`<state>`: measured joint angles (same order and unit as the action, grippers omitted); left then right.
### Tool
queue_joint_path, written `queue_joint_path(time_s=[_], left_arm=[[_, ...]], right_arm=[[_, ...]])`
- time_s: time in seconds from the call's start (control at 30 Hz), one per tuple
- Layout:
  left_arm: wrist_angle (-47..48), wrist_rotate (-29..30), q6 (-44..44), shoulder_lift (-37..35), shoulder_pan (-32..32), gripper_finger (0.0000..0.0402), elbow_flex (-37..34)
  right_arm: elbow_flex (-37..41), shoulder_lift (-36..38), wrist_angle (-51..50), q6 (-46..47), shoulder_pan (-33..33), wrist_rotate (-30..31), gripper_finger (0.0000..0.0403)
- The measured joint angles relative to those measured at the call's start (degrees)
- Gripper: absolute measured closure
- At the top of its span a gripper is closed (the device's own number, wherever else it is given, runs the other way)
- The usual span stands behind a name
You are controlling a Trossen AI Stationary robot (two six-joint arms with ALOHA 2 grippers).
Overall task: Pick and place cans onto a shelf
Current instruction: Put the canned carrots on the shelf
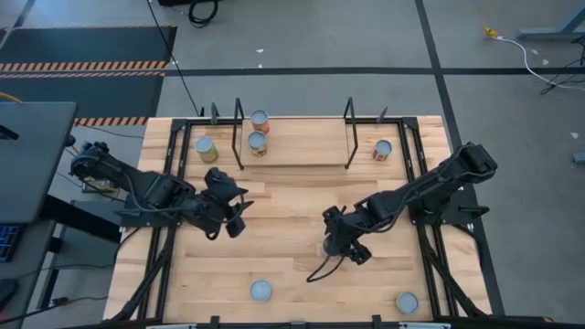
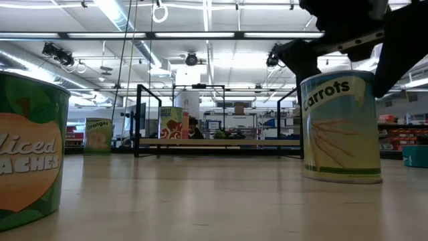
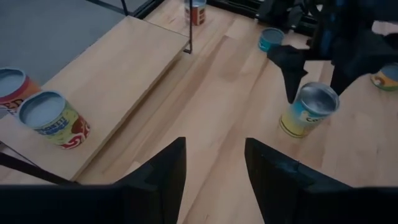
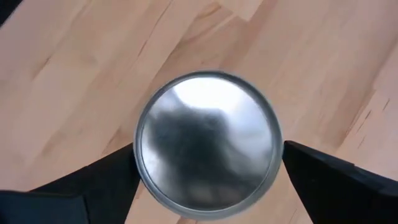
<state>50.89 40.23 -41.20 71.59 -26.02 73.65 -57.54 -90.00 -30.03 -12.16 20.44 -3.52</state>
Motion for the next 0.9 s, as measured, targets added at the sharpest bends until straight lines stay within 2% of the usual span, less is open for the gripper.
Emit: queue_joint_path(time_s=[0.13,0.27,0.4,0.53,0.6,0.73,0.9], left_arm=[[0.0,-0.5,-0.1,0.0,1.3,0.0232,0.0],[0.0,-4.5,0.3,0.0,4.1,0.0232,0.0],[0.5,-11.1,0.9,-0.7,8.5,0.0232,0.0],[1.6,-13.4,2.6,-4.4,11.8,0.0238,0.0],[2.8,-12.3,3.9,-7.2,12.9,0.0243,0.0],[5.1,-6.3,6.8,-12.8,15.3,0.0248,0.0],[5.7,4.9,11.3,-17.4,18.4,0.0248,0.0]], right_arm=[[2.0,0.0,1.1,-2.9,-1.3,-3.2,0.0045],[1.7,0.0,0.6,-6.3,-2.1,-4.5,0.0085],[-2.7,0.0,-1.8,-12.3,-3.7,-5.5,0.0135],[-8.5,0.0,-5.8,-15.1,-8.5,-4.3,0.0142],[-11.5,0.0,-7.9,-15.1,-12.5,-3.9,0.0142],[-16.6,0.0,-10.3,-15.0,-21.2,-2.1,0.0142],[-22.2,-0.8,-10.8,-11.2,-32.7,7.4,0.0142]])
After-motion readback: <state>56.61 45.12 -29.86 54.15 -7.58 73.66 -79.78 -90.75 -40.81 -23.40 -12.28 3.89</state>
